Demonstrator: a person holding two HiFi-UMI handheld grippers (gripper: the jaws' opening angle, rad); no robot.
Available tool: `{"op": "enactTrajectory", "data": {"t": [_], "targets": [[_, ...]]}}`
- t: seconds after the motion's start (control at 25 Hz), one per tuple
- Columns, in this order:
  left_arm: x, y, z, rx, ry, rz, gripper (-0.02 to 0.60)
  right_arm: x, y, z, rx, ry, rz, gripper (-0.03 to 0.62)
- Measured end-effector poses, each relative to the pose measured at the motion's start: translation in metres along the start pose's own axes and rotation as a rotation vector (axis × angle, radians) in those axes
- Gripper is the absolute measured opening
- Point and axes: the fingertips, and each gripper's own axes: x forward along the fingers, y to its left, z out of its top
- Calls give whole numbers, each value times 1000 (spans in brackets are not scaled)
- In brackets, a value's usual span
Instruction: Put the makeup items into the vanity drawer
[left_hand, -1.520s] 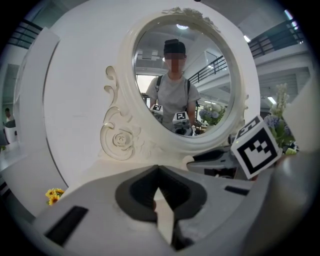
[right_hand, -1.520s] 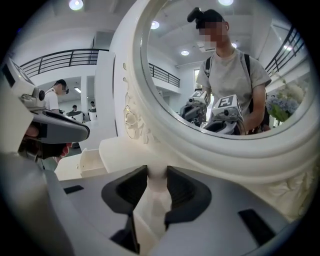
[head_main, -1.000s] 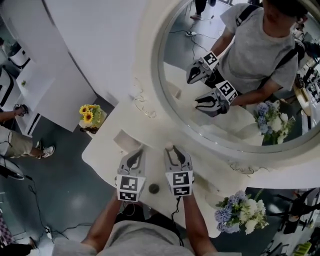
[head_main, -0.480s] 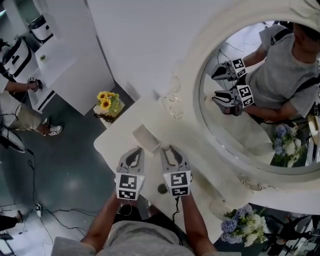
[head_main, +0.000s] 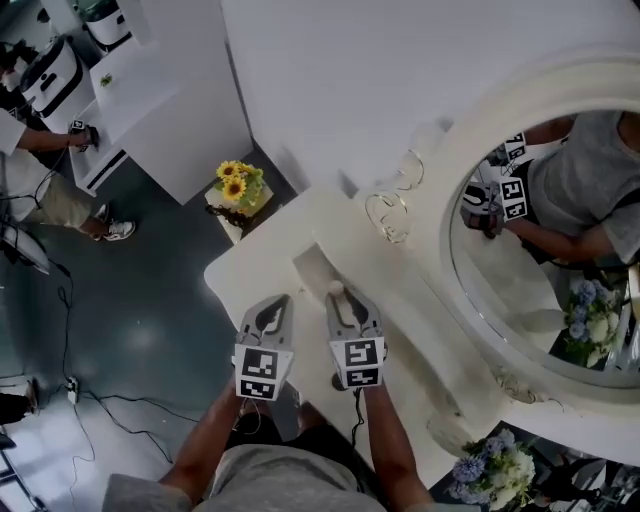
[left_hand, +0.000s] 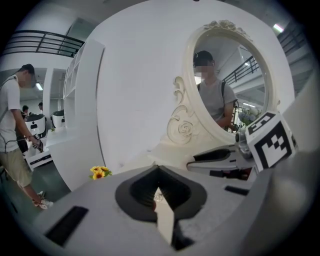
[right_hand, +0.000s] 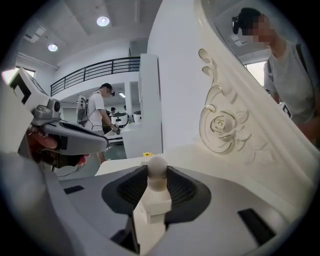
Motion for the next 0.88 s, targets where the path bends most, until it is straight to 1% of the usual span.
{"op": "enactTrajectory", "data": {"t": [0.24,0.44,0.88], "targets": [[2,10,-20,-20,30,7,0,19,5,-20,18,41,12,132],[1,13,-36,-33,57,5,0,29,5,-39,19,69,3,132],[0,15,-44,-33,65,-7,0,35,6,-40,69,65,1,143]]}}
